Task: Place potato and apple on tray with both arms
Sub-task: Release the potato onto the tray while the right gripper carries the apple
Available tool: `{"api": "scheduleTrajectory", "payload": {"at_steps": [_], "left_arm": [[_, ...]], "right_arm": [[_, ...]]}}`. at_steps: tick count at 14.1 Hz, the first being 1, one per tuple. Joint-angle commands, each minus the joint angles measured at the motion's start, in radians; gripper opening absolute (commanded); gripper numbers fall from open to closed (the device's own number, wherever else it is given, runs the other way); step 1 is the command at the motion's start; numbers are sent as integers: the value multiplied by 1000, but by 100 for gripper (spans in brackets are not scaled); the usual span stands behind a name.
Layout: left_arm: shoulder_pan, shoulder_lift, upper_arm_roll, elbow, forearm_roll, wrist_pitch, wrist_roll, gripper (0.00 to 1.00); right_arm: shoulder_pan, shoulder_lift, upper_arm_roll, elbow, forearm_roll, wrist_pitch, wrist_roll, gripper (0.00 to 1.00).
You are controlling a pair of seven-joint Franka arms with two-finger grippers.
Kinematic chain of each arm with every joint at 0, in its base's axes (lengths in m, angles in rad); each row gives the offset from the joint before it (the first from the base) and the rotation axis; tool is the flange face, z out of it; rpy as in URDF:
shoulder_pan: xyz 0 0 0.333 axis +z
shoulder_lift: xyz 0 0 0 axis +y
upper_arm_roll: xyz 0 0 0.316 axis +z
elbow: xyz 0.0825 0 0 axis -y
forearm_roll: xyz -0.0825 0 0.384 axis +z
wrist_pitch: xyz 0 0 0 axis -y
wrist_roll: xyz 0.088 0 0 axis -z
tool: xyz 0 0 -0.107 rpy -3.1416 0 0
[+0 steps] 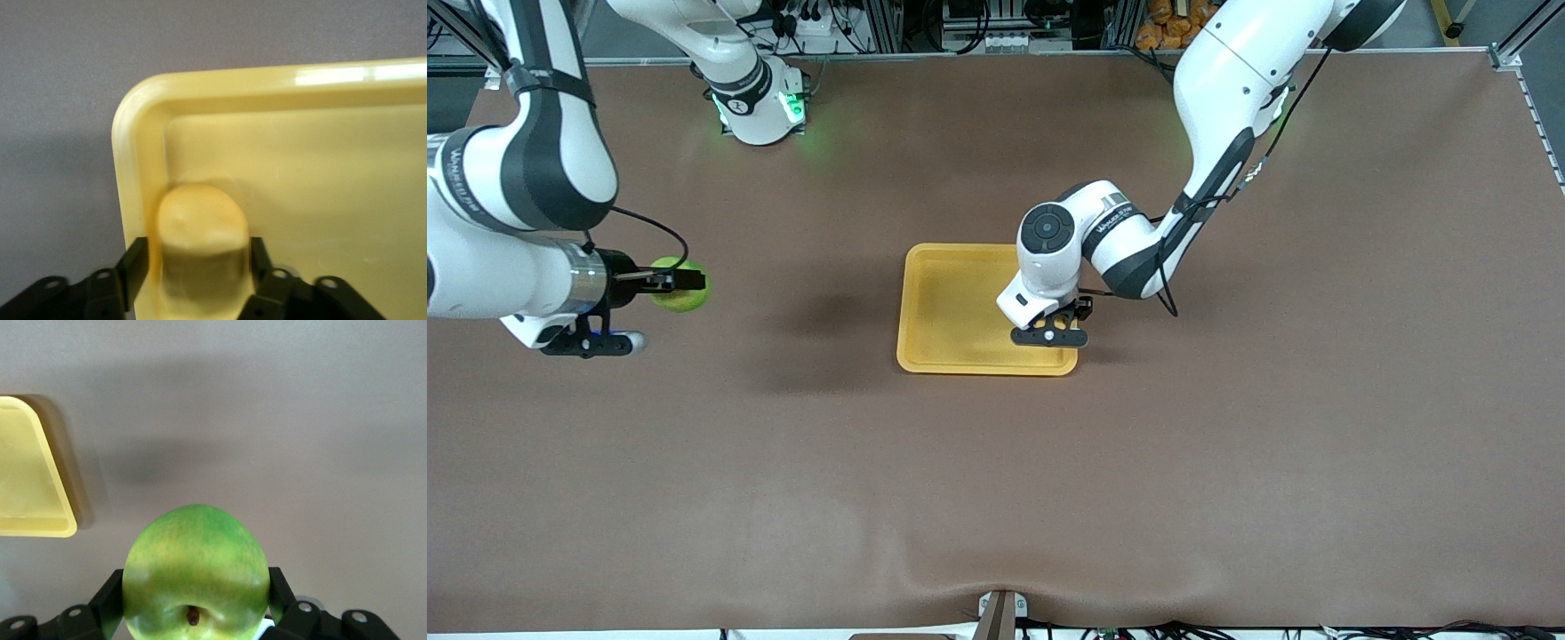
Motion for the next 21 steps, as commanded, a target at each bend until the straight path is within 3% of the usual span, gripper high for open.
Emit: {"api": "scheduleTrajectory", "payload": {"at_steps": [1,2,8,12,17,21], "left_arm": [[-15,15,15,28,34,-18,-27,88],[-15,15,15,28,38,-18,-27,100],[-5,-17,14,40,38,-21,-28,100],[0,-49,8,126,27,-172,-24,100],[55,-148,2,137,-12,-252,-11,100],[136,-249,2,137,-95,-312,119,100]], "right_arm": [[48,-62,-9,-81,21,49,65,0],[52,-74,-9,-101,23,68,69,0],[187,-99,-9,-172,53,175,267,0],[302,-93,-9,-224,53,290,414,0],[416,-58,-11,-248,53,405,545,0],[494,-1,-9,-262,53,514,660,0]]}}
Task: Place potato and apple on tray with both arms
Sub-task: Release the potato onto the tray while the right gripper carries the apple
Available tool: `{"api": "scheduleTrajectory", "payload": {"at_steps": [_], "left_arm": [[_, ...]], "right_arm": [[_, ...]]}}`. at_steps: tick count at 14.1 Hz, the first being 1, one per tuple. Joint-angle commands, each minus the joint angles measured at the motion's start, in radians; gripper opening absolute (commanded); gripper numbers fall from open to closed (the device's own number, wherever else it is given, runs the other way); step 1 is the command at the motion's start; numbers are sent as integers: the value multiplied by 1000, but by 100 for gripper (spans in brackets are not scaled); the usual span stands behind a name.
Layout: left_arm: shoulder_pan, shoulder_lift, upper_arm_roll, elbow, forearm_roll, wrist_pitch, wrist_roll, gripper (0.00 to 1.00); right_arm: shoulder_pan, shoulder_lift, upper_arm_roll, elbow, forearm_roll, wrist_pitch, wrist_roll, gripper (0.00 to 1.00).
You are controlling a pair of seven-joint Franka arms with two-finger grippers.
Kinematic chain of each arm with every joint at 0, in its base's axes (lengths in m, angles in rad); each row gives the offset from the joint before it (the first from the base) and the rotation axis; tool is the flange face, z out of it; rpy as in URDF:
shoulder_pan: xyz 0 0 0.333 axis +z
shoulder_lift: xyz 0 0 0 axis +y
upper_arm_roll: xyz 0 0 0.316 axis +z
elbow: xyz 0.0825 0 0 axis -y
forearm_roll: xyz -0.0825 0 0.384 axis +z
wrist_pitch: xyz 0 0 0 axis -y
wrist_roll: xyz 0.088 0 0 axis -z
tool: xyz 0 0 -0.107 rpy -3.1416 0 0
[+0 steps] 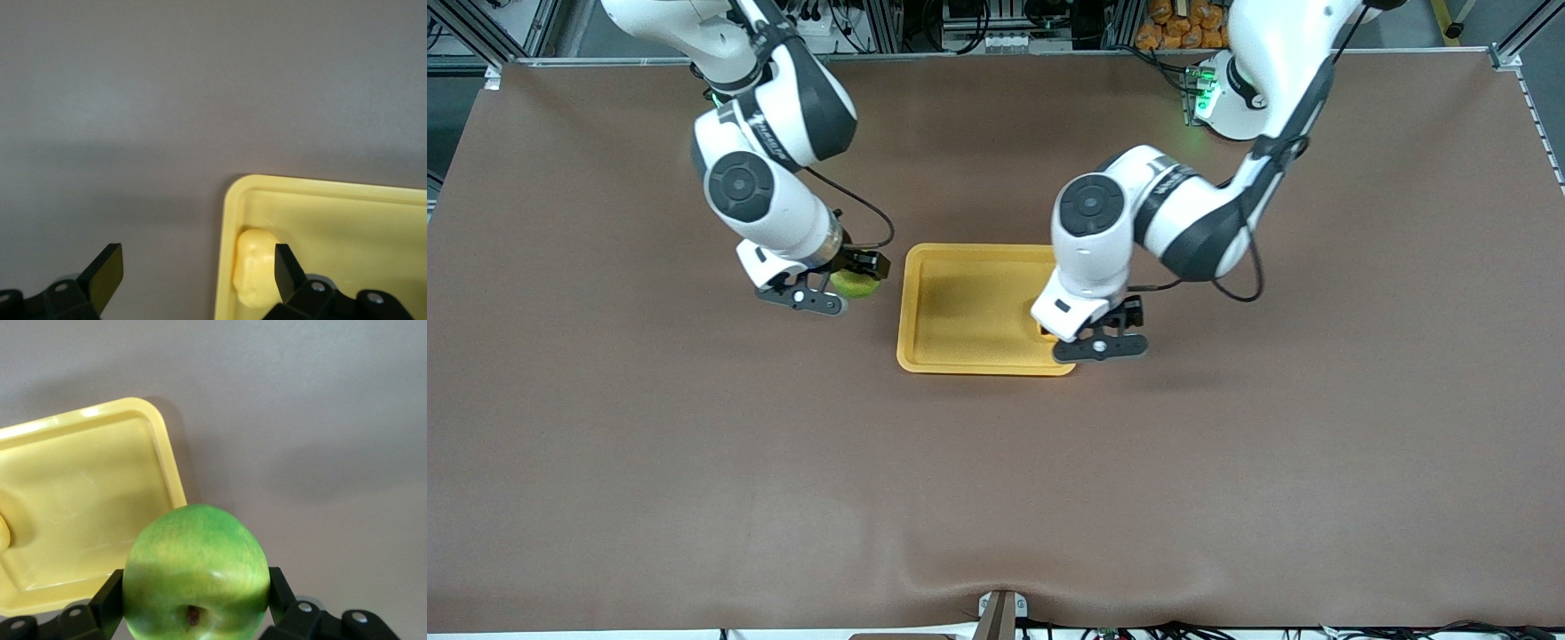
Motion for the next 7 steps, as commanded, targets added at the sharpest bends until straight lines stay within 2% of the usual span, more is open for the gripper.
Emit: {"api": "scheduleTrajectory", "payload": {"at_steps": [1,7], "left_arm": [[54,-90,-5,-16,-48,-56,71,100],[169,-222,-5,-16,-83,-163,247,100]], "right_arm": [[57,41,-11,-1,18,65,75,0],[129,136,-11,4,18,187,138,0]]}}
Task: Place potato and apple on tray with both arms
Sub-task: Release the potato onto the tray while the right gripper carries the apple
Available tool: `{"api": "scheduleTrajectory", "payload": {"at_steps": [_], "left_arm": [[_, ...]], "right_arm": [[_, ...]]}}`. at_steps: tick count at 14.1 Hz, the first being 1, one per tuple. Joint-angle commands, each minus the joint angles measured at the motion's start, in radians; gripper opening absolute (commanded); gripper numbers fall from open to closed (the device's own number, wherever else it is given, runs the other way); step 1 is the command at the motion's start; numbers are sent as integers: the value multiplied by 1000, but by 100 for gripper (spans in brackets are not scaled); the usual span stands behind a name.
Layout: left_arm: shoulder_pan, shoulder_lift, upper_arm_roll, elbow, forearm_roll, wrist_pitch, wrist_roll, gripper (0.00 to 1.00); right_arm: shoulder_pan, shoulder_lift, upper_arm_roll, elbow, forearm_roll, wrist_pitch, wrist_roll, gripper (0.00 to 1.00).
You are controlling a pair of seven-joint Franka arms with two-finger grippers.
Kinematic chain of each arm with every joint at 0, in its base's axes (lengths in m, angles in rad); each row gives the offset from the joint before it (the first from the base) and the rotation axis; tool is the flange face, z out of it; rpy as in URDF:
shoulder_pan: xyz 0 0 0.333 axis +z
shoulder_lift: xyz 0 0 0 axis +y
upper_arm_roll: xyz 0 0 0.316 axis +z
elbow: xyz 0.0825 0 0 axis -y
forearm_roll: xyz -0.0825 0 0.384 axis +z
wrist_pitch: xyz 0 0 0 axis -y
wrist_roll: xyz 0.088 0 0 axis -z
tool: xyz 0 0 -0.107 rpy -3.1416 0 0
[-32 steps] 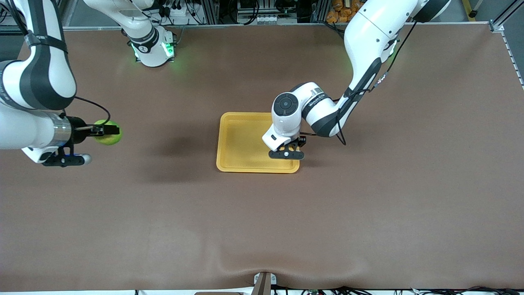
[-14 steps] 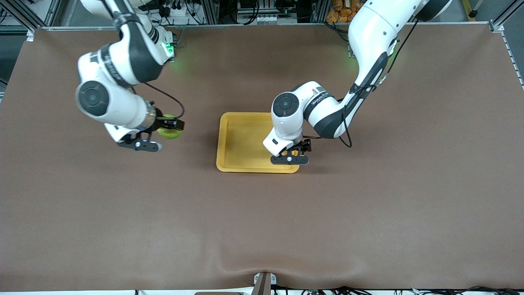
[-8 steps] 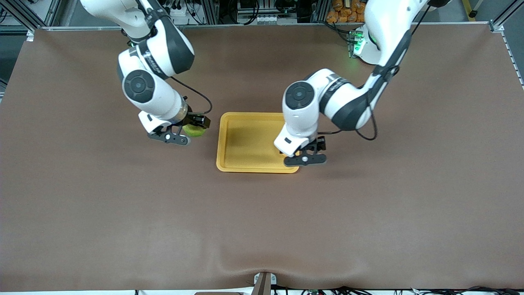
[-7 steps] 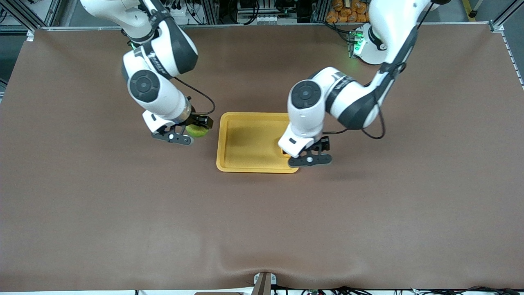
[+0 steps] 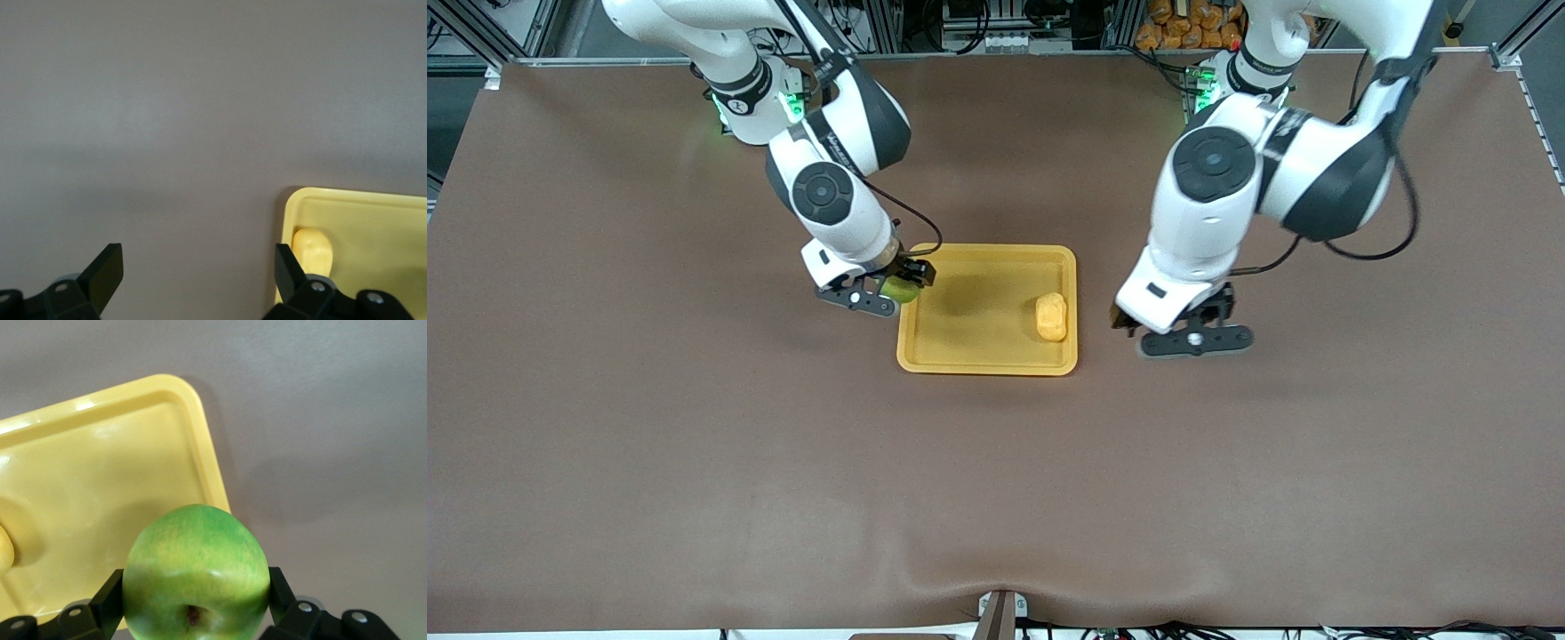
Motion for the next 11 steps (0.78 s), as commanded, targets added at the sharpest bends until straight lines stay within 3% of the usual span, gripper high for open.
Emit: {"api": "scheduleTrajectory", "payload": {"at_steps": [1,11], "left_arm": [[70,-73,-5,-19,-40,-54,106,100],[280,-219,-2,-2,-92,-183,456,100]], "right_arm": [[31,42,-11,9,18,53,23,0],[83,168,-12,26,16,165,87,0]]}}
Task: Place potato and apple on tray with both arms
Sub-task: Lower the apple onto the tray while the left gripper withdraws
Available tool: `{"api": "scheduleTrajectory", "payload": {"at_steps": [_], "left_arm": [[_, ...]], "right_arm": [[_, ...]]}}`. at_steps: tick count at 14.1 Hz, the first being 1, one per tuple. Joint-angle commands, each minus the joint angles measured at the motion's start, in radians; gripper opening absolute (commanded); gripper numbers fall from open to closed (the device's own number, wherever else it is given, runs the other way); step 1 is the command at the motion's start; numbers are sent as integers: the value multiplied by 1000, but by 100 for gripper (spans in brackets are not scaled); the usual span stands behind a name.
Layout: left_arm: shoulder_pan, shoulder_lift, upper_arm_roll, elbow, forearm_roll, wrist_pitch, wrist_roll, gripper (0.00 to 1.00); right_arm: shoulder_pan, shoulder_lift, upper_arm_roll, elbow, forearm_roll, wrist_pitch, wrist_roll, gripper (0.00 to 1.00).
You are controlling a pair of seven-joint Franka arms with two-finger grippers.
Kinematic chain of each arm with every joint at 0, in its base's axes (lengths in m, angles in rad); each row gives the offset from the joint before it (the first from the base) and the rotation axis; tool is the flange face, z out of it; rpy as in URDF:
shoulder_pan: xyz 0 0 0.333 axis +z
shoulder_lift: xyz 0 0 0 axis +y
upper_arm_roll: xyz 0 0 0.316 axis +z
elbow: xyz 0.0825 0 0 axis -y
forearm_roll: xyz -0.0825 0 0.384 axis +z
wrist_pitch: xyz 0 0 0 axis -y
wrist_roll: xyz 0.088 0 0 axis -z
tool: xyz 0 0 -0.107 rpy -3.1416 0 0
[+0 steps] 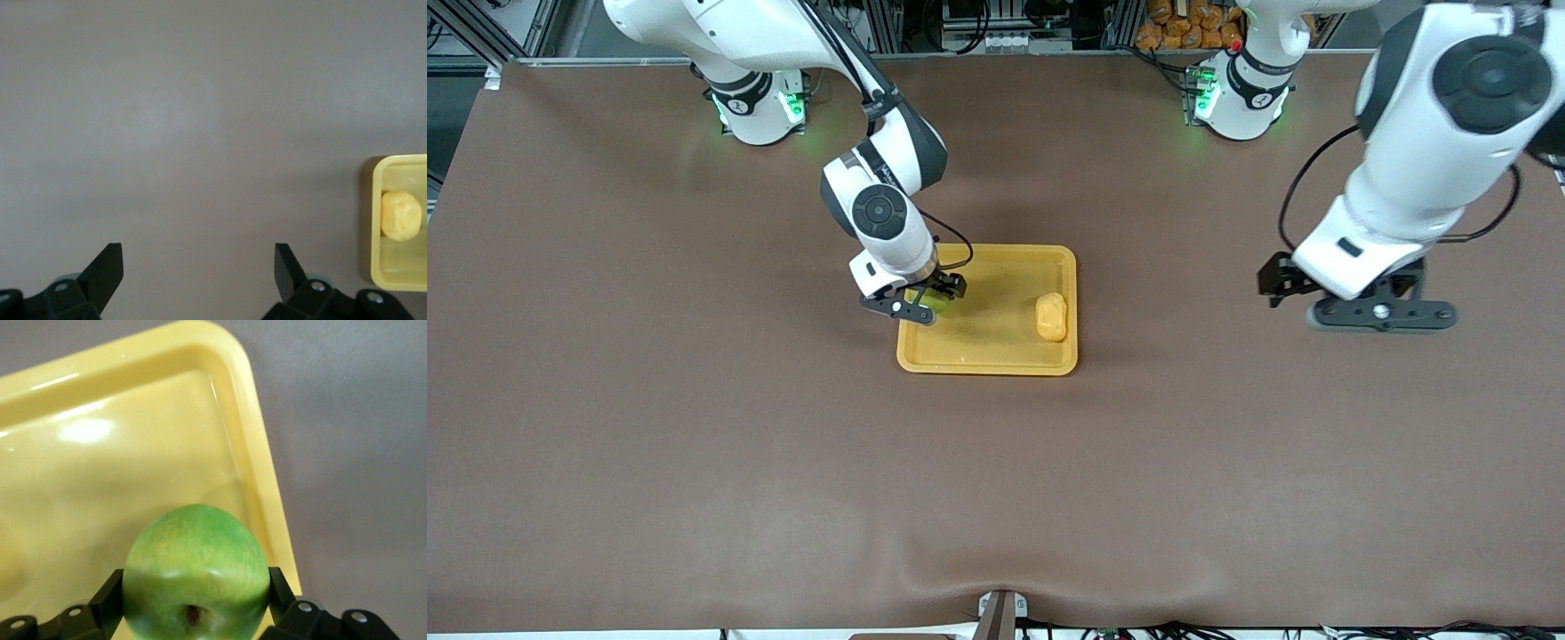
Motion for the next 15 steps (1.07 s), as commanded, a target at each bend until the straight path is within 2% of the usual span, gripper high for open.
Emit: {"api": "scheduleTrajectory", "payload": {"at_steps": [1,6,7,8,9,10,13,15], "left_arm": [[56,-43,-3,13,-39,-51,57,100],[75,-95,3,40,-46,-138,61,100],[76,-104,4,38,-39,-149,65,100],[76,-118,6,38,-39,-160,67,100],[81,-120,6,38,-39,-161,74,100],[108,-120,4,38,-45,-161,93,100],[130,-130,12,38,-78,-163,137,100],[93,-158,78,32,-85,-172,177,100]], "right_arm": [[12,24,-14,21,16,-1,19,0],[17,61,-12,24,16,31,19,0],[17,67,-12,30,18,31,19,7],[17,77,-12,36,19,29,24,53],[17,85,-12,41,19,29,51,87],[17,93,-12,54,18,28,70,100],[15,91,-12,71,18,14,65,100],[12,84,-12,70,15,-3,61,100]]}}
